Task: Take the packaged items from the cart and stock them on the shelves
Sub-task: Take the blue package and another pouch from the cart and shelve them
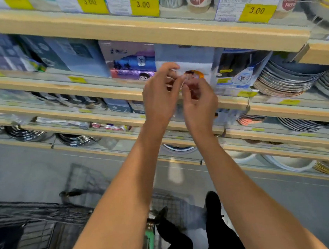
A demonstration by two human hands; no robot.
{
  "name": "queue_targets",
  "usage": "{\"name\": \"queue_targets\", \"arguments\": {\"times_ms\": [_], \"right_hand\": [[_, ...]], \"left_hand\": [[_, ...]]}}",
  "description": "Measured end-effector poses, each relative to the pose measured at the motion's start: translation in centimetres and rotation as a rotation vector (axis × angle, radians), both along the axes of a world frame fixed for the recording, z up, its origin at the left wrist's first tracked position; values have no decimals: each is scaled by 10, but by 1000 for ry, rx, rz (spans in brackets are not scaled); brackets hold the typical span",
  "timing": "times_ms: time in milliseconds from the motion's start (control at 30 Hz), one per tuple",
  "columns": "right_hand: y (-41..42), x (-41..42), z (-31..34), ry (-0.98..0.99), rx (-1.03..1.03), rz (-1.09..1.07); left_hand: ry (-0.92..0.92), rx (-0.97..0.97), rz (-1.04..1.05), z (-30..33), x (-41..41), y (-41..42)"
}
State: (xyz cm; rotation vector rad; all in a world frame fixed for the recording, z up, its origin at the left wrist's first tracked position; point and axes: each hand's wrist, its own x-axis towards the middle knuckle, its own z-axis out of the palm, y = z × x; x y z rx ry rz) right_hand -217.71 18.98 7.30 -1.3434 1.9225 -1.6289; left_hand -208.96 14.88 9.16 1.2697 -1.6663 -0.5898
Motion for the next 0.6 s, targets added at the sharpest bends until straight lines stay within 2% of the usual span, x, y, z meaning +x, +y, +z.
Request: {"name": "queue_targets", "arguments": {"times_ms": [133,400,533,600], "right_hand": [[3,72,9,-70,13,189],[17,173,5,-159,139,415],[21,210,2,-183,237,557],[29,234,-12,-117,404,695]], "left_hand": [[85,39,120,-2,83,19],[242,292,398,-9,202,59],[207,379,438,0,233,74],[165,426,557,0,250,97]]}}
